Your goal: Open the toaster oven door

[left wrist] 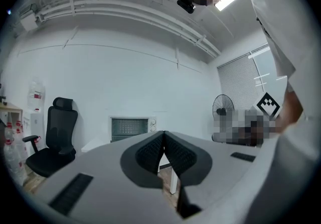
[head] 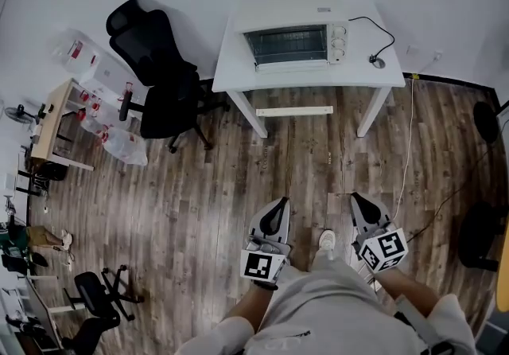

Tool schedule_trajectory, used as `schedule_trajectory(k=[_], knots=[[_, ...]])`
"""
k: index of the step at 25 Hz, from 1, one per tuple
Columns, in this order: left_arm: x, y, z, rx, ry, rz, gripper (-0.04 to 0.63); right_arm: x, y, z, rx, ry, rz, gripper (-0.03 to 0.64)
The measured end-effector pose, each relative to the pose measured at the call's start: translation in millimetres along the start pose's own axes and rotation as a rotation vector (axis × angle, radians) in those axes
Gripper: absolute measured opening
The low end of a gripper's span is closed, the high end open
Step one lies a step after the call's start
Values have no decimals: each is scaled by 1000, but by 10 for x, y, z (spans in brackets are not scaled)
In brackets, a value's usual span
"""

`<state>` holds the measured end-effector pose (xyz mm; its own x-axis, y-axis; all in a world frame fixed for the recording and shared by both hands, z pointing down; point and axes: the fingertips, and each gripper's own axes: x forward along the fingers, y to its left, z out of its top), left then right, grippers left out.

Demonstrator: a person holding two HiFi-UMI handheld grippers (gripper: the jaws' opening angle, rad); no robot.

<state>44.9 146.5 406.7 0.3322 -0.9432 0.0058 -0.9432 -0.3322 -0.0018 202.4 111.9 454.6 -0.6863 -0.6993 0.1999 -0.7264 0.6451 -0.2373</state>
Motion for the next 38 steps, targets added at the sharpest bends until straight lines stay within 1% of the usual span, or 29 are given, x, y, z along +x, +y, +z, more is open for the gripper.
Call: schedule_trajectory(k=[4, 6, 15, 21, 24, 27, 30, 34, 38], knots=[[-200, 50, 54, -12, -22, -29, 8, -64, 238, -34, -2, -8, -21, 17], [-327, 88, 74, -31, -23, -49, 8, -86, 388, -33, -2, -15, -35, 17], [-1064, 294, 159, -65, -67, -135, 8, -179, 1261, -80, -22, -45, -75, 17], [-1500, 398, 189, -88, -80, -187, 8, -362, 1627, -157, -20, -63, -151, 17], [-1654, 392, 154, -102, -77, -216, 8, -496, 1722, -232, -18, -61, -191, 17], [-1735, 394, 114, -110, -78, -228, 8, -580, 1789, -266, -21, -55, -211, 17], [-1754, 364, 82, -107, -83, -231, 8, -623, 1803, -252, -22, -45, -213, 17], [-1738, 303, 116, -128, -82, -231, 8, -655, 1773, -167, -29, -51, -210, 17], [-1736, 247, 185, -95, -103, -220, 8, -697, 1765, -40, -50, -73, -186, 17]])
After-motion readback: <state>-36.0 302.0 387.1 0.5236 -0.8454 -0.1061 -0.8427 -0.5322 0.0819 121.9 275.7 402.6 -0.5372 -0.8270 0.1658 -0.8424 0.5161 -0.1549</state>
